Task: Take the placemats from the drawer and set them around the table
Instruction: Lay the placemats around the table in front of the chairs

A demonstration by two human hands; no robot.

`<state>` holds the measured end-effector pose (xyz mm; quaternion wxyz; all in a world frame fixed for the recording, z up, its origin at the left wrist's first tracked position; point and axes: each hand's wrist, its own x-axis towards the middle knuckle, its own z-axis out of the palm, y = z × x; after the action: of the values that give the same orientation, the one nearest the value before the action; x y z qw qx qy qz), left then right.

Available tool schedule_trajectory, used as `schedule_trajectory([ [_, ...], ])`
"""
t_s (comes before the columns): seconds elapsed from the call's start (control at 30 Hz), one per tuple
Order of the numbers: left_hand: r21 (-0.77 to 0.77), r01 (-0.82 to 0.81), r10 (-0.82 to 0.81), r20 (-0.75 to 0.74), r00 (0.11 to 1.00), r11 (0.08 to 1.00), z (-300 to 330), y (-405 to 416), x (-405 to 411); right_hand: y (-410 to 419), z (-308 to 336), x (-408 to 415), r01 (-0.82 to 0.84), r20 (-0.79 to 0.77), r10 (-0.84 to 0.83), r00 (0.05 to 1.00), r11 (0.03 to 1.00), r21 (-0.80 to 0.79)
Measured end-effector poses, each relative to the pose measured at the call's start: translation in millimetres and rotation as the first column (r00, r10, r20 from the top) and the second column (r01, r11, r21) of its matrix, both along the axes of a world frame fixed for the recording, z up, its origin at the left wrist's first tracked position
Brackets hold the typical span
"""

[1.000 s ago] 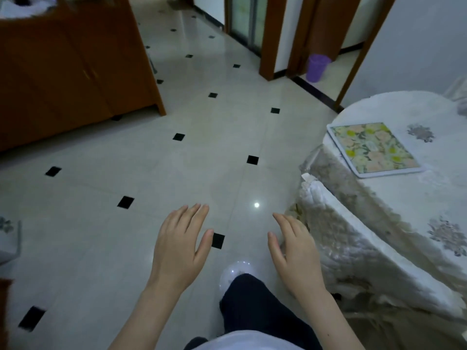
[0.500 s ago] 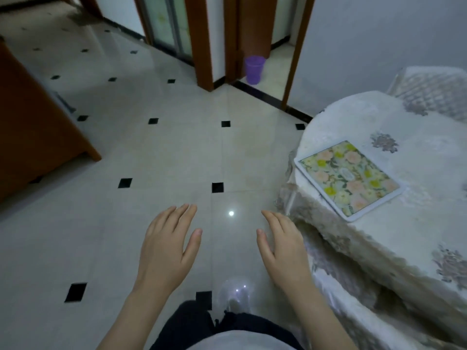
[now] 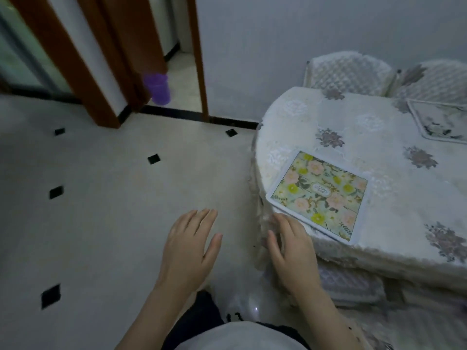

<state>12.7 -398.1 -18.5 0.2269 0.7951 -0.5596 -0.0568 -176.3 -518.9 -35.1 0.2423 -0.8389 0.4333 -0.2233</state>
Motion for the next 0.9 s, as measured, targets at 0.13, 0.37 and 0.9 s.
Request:
schedule_trajectory([
  [0.13, -0.036, 0.186, -0.185, 0.019, 0.983, 0.982, 15, -64, 60, -18, 12, 37, 0.177, 0.015, -0.177, 0.984, 0.984, 0.004],
  [0.37, -0.065, 0.49, -0.491, 0.016, 0.871, 0.869, 15, -162, 85, -39, 16, 45, 0.468, -0.049, -0.467, 0.883, 0.884, 0.017],
  [0.9, -0.074, 0.649, -0.652, -0.032, 0.758, 0.758, -11, -325, 11, -161, -7, -22, 0.64, -0.073, -0.637, 0.768, 0.768, 0.034],
])
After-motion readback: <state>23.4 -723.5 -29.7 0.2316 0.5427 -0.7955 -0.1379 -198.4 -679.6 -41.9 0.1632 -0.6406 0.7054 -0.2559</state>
